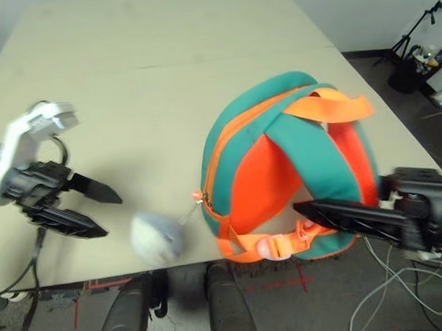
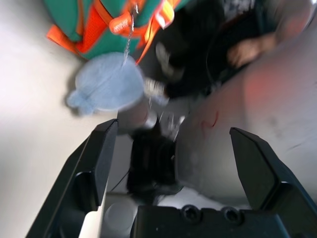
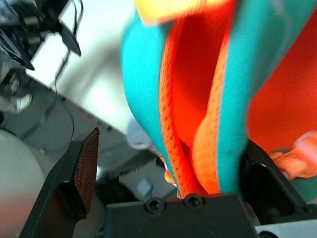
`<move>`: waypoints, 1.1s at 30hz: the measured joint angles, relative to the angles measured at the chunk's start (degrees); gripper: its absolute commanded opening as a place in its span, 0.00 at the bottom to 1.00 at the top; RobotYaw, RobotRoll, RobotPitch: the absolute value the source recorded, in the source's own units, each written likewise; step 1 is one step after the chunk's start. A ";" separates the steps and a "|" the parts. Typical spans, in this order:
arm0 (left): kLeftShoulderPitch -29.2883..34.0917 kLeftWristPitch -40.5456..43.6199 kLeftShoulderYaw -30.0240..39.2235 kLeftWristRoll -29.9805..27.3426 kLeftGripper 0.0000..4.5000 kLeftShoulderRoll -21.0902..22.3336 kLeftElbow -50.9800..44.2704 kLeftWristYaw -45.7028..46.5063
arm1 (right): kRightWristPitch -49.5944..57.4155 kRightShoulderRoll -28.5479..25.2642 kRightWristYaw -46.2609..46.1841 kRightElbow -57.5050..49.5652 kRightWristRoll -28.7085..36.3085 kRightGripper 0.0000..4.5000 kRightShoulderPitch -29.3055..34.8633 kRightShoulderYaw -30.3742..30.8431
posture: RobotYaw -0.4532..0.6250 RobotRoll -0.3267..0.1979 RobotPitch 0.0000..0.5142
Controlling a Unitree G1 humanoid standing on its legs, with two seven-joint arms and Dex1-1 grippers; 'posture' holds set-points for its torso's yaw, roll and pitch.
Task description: Put the pencil case into the backpack and zip it.
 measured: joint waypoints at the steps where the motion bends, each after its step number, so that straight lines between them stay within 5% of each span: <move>1: -0.09 -0.68 1.16 0.63 1.00 -0.03 2.28 1.64 | -0.63 -0.13 -0.02 1.87 0.00 0.99 -0.63 -0.93 | 0.37 0.62 0.32; 4: -1.56 -4.12 2.23 3.69 1.00 -2.68 7.47 7.09 | -4.27 1.36 -0.58 4.38 0.17 0.99 -2.58 -1.17 | 0.39 0.62 0.30; 9: -7.16 -17.32 5.27 13.91 1.00 -15.29 18.66 25.33 | -17.93 8.83 -6.86 9.39 -2.61 0.99 -12.62 3.87 | 0.42 0.62 0.28; 16: -6.45 -36.44 11.24 22.01 1.00 -28.07 22.28 43.30 | -37.41 12.80 -14.16 15.71 -27.88 0.99 -33.04 29.78 | 0.44 0.62 0.27; 23: 5.19 -55.36 17.57 29.11 1.00 -42.53 18.29 62.92 | -51.60 28.00 -11.05 21.08 -54.72 0.99 -39.48 49.85 | 0.48 0.62 0.30; 27: 12.37 -65.45 16.52 36.44 1.00 -44.28 18.26 68.14 | -56.71 31.52 -9.06 27.98 -64.81 0.99 -40.96 53.44 | 0.51 0.62 0.35; 33: 13.53 -75.95 16.50 43.13 1.00 -42.93 20.84 72.09 | -66.92 35.35 -9.23 36.59 -77.83 0.99 -44.75 55.38 | 0.48 0.62 0.42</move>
